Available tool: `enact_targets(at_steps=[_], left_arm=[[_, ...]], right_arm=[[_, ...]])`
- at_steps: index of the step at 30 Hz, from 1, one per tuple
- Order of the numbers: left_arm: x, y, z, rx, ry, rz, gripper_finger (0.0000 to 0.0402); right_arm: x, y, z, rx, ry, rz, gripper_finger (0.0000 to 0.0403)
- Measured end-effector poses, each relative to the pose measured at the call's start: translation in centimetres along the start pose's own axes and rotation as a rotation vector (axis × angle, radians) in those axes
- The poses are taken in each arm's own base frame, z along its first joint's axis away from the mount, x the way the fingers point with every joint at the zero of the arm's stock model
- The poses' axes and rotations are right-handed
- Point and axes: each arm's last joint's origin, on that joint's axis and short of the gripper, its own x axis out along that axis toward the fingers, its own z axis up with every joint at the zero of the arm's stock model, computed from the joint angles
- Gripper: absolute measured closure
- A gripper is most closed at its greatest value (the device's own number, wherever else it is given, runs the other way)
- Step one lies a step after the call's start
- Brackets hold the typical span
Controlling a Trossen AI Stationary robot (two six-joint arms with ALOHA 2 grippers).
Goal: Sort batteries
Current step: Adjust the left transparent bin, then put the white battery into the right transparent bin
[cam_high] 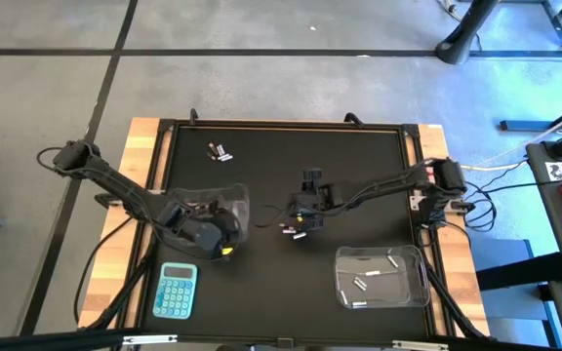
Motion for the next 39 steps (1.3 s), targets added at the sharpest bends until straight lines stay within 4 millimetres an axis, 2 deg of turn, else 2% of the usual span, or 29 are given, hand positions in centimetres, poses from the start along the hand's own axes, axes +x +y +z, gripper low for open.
enact_targets(at_steps=[4,10,16,20,24,28,31,36,39], left_arm=[[0.0,-0.1,0.1,0.032,-0.013,-0.006,0.0385],[0.5,-0.4,-0.1,0.146,0.024,-0.059,0.0378],[1.0,-0.7,-0.4,0.175,0.066,-0.101,0.0311],[-0.4,-0.6,1.0,0.147,0.008,-0.124,0.0261],[-2.7,-0.3,2.8,0.121,-0.071,-0.132,0.0237],[-4.9,0.6,3.9,0.079,-0.184,-0.082,0.0233],[-5.6,1.2,4.1,0.08,-0.224,-0.013,0.0233],[-5.9,1.4,4.2,0.104,-0.249,0.038,0.0233],[-5.8,1.4,4.1,0.106,-0.25,0.044,0.0233]], right_arm=[[0.0,0.2,-1.8,0.021,-0.035,0.007,0.0253],[0.3,0.6,-3.8,0.128,-0.188,0.045,0.0253],[0.7,1.2,-4.2,0.159,-0.294,0.139,0.0253],[1.8,1.8,-4.1,0.136,-0.542,0.239,0.0253],[3.1,2.3,-4.6,0.151,-0.734,0.336,0.0253],[4.7,3.3,-5.1,0.136,-0.682,0.375,0.0253],[5.8,4.0,-5.5,0.142,-0.616,0.395,0.0253],[5.8,4.1,-5.7,0.157,-0.583,0.42,0.0253],[5.2,4.1,-5.9,0.149,-0.58,0.503,0.0253]])
